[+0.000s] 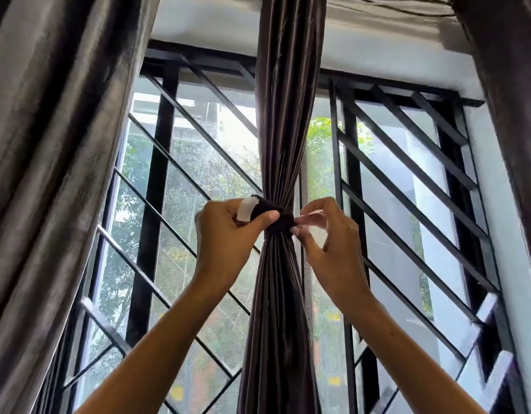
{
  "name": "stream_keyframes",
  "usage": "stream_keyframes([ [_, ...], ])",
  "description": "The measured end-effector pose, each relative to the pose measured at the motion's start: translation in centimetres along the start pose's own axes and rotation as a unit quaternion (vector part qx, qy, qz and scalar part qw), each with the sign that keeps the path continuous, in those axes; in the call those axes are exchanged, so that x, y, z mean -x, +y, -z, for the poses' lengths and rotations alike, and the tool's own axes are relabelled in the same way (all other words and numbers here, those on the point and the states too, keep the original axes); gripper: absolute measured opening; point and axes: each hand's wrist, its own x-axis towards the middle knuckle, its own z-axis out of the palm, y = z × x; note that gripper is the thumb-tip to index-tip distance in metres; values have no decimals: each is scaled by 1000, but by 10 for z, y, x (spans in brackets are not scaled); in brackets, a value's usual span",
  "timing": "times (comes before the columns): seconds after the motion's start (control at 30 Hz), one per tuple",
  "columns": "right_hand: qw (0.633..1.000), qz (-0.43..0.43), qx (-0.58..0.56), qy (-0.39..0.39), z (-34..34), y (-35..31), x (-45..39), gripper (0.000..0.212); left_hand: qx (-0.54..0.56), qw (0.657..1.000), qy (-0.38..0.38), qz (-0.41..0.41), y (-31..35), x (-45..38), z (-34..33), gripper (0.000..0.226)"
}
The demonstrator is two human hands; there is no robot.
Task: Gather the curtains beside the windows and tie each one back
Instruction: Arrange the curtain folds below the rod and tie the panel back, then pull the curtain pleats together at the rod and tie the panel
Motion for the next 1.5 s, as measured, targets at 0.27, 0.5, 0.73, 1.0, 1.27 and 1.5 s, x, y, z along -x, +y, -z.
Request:
stream_keyframes([
  [0.27,986,49,46,-150,26,-9,-6,40,-30,999,27,-4,1,-3,-6,11],
  [0.5,973,187,137,-6,26,-2,-11,13,35,998,11,47,0,-5,-7,15],
  [0.73,998,53,26,-10,15,-14,-2,10,-33,996,50,68,-9,-7,-8,22],
  [1.0,998,-42,-44,-31,27,-12,12,10,-136,983,89,85,-12,-16,-4,35],
  [1.27,988,-133,-72,17,34,18,15,38,-179,976,79,-93,-4,5,-16,21],
  [1.5,984,-79,141,79,72,42,8,35,-141,949,38,-280,18,11,-63,43],
])
